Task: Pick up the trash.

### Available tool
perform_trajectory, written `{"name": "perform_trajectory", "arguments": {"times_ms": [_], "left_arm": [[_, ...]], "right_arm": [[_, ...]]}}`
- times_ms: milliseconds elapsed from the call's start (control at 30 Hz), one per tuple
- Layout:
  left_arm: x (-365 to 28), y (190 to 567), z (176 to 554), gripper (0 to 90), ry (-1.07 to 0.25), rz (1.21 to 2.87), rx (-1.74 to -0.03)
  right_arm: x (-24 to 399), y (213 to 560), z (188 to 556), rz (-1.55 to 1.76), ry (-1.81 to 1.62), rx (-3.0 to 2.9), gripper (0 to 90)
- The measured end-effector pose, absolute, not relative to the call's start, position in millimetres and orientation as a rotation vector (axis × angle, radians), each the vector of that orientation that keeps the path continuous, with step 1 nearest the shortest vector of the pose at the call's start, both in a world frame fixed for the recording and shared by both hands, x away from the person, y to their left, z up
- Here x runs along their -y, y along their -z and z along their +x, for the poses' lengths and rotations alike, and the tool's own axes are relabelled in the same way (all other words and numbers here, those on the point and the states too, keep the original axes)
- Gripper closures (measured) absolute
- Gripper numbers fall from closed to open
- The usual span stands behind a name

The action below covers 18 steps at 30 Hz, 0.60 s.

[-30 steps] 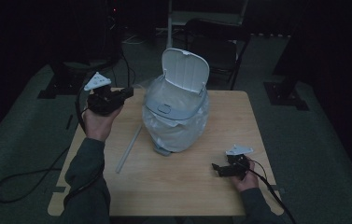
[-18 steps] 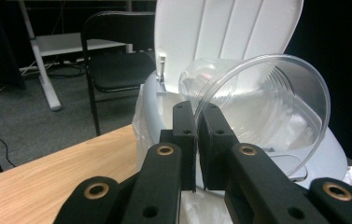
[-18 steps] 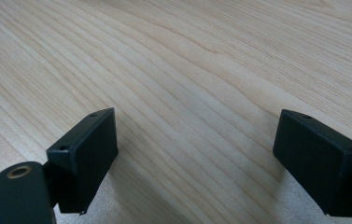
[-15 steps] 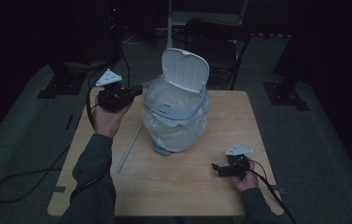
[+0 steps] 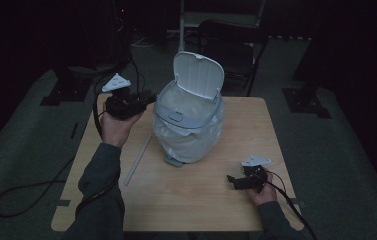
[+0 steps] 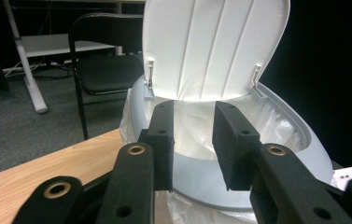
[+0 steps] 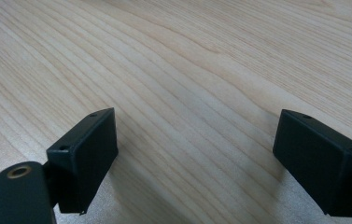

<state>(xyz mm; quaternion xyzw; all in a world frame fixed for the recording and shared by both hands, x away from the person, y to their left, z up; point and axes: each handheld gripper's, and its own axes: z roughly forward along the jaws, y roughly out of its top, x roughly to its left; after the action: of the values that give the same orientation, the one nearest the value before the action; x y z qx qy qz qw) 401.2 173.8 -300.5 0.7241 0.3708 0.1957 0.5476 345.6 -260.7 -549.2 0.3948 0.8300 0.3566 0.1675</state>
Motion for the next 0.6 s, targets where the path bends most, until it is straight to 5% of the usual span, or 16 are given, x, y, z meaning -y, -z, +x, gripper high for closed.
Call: {"name": "perform_trajectory", "arguments": {"times_ms": [600], "left_arm": [[-202.0, 316.8, 381.1, 63.7, -0.509, 1.713, -0.924]], "right_arm": [[260.6, 549.1, 345.5, 1.123, -1.014, -2.362, 12.8]]}}
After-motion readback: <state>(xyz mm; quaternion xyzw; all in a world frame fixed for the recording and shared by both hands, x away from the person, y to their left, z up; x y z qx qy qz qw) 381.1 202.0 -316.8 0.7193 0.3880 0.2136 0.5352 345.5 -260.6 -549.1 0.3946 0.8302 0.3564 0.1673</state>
